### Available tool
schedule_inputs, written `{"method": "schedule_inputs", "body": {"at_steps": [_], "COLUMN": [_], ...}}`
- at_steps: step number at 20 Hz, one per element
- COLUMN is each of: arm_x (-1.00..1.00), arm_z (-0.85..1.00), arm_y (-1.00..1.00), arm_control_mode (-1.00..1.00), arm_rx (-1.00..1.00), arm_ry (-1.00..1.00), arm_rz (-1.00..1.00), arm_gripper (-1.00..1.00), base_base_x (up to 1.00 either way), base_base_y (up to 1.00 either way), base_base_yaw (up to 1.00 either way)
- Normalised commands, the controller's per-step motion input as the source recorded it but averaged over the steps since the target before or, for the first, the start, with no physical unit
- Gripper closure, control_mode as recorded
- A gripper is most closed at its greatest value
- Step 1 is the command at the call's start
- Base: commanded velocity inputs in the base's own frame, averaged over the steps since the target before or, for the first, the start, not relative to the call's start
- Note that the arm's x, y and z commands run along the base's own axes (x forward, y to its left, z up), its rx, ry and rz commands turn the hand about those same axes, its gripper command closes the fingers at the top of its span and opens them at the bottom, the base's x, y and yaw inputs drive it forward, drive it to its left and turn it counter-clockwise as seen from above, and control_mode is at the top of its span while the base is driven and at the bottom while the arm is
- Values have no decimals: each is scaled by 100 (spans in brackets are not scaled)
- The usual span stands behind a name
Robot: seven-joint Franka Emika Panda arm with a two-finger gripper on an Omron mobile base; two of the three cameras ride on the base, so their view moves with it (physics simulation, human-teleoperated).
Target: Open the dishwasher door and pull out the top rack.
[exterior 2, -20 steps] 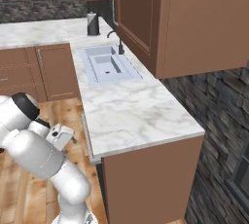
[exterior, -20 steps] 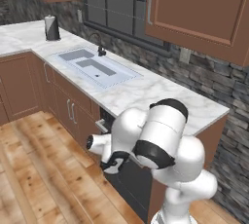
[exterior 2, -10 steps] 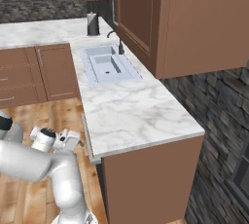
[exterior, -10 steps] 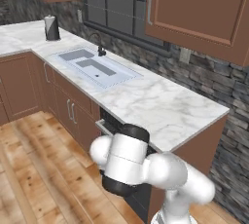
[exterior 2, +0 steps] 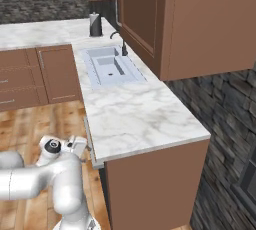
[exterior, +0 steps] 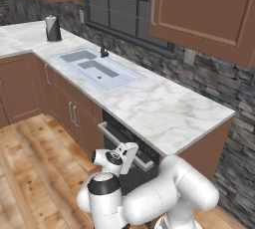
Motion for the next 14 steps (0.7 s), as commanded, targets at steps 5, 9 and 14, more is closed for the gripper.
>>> {"method": "schedule_inputs", "body": {"at_steps": [5, 9, 14], "arm_x": [36, 39, 46], "arm_z": [-54, -57, -57], "arm_y": [-1, -4, 0], "arm_control_mode": [-100, -100, -100], "arm_rx": [-11, -10, -9], "arm_ry": [0, 0, 0], "arm_rz": [0, 0, 0], "arm_gripper": [-100, -100, -100], "base_base_x": [0, 0, 0], "base_base_y": [0, 0, 0], "base_base_yaw": [0, 0, 0]}}
